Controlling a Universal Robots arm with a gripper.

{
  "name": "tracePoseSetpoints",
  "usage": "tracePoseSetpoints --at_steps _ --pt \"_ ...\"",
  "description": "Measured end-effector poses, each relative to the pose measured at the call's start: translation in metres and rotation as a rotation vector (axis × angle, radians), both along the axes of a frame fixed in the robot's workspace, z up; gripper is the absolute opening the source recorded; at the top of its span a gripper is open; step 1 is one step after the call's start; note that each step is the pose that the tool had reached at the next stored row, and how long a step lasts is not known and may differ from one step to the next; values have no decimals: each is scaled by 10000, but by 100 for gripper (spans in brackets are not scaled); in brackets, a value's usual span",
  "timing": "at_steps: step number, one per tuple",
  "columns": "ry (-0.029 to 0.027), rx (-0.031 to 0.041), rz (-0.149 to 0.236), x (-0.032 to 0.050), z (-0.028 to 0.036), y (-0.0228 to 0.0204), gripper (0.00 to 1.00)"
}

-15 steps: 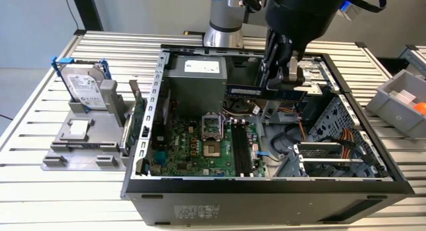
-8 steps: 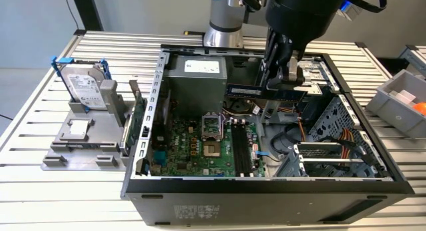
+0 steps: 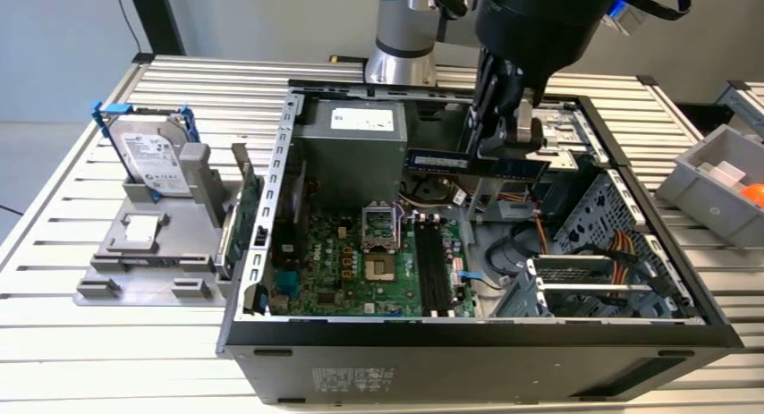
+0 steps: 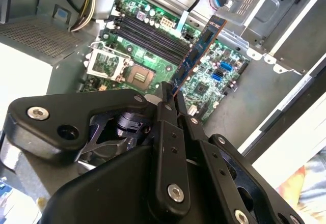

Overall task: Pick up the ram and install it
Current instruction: 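Pick up the ram and move it above insertion slot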

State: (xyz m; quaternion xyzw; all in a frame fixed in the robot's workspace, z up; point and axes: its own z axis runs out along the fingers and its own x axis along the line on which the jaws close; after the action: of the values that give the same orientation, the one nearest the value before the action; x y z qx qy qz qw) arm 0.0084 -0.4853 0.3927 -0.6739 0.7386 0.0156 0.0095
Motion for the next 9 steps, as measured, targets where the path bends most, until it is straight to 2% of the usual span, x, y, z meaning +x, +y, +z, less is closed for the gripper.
tracePoseSetpoints --at_steps 4,9 --pt "0 0 201 -1 0 9 0" --pt "1 0 268 -1 0 10 0"
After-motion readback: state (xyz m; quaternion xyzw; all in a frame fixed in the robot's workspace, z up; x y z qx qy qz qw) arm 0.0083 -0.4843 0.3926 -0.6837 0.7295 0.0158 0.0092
